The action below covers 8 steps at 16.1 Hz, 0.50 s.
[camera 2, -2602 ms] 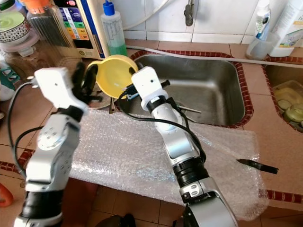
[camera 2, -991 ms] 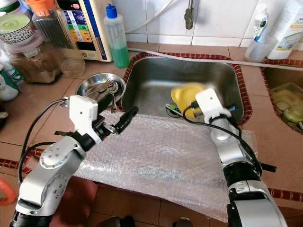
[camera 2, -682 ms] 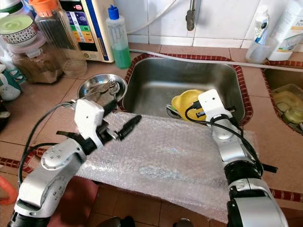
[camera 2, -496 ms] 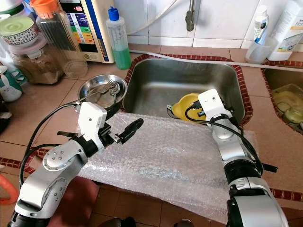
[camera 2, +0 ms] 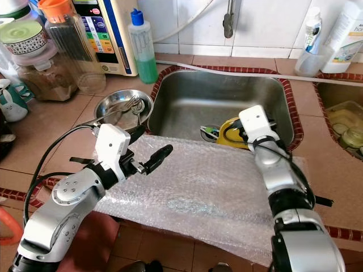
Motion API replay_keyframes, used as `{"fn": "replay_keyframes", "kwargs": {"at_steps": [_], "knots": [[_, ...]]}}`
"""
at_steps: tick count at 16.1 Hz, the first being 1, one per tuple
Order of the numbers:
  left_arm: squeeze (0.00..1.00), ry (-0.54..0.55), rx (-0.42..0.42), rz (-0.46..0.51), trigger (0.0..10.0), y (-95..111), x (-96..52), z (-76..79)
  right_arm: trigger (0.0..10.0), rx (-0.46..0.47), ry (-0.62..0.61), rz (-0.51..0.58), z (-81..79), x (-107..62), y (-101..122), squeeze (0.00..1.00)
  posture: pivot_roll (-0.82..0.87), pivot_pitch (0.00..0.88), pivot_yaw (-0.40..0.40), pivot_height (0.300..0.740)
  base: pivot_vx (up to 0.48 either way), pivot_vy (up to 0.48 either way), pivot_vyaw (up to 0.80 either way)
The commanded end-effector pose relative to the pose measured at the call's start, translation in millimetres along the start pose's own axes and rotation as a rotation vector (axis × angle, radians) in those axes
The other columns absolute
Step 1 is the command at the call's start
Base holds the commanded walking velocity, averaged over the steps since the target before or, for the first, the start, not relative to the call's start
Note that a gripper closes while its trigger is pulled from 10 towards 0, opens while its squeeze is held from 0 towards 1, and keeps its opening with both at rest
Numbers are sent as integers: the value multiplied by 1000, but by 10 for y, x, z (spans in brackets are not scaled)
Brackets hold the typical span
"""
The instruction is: Kitchen organization
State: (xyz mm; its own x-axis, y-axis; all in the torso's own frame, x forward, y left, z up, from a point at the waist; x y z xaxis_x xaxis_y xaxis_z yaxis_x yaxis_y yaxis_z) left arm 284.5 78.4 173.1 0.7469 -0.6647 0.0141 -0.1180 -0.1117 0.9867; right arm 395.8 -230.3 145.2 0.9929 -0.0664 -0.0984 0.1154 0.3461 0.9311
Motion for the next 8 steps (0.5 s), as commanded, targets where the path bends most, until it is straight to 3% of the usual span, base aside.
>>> {"fn": "replay_keyframes", "kwargs": {"at_steps": [1,3,5,6,7,8], "knots": [[1000,-11,11,-22,10000,-29,-7,10,10000,81,33,-145,-50,-50,-303,1000,-155,145,121,740,0,0,0],[1000,-10,15,-25,10000,-34,-6,4,10000,151,41,-159,-35,-26,-271,1000,-155,145,122,740,0,0,0],[1000,-11,16,-26,10000,-36,-7,7,10000,316,17,-178,3,-5,-247,1000,-156,143,122,740,0,0,0],[1000,-12,17,-26,10000,-35,-6,10,10000,403,6,-177,23,5,-226,1000,-157,144,122,740,0,0,0],[1000,-13,19,-26,10000,-37,-1,21,10000,581,-42,-185,75,17,-214,1000,-159,146,122,740,0,0,0],[1000,-14,19,-27,10000,-42,0,29,10000,663,-53,-194,85,19,-218,1000,-160,148,123,740,0,0,0]]}}
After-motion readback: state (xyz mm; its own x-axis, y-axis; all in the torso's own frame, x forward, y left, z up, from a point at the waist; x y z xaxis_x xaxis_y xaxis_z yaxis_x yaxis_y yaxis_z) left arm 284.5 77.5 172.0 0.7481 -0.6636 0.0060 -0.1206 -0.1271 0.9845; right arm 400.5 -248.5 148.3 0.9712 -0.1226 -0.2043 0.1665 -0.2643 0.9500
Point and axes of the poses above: a point about 5 cm out from each wrist's last joint towards the gripper, its own x axis pointing out of the wrist towards the gripper, its own y axis along the axis of the wrist's last joint, z = x × y, the point moved 2 cm from there along x, pointing out of the wrist towards the gripper, and after that the axes turned 7 degrees about x, right-handed, at the moved point
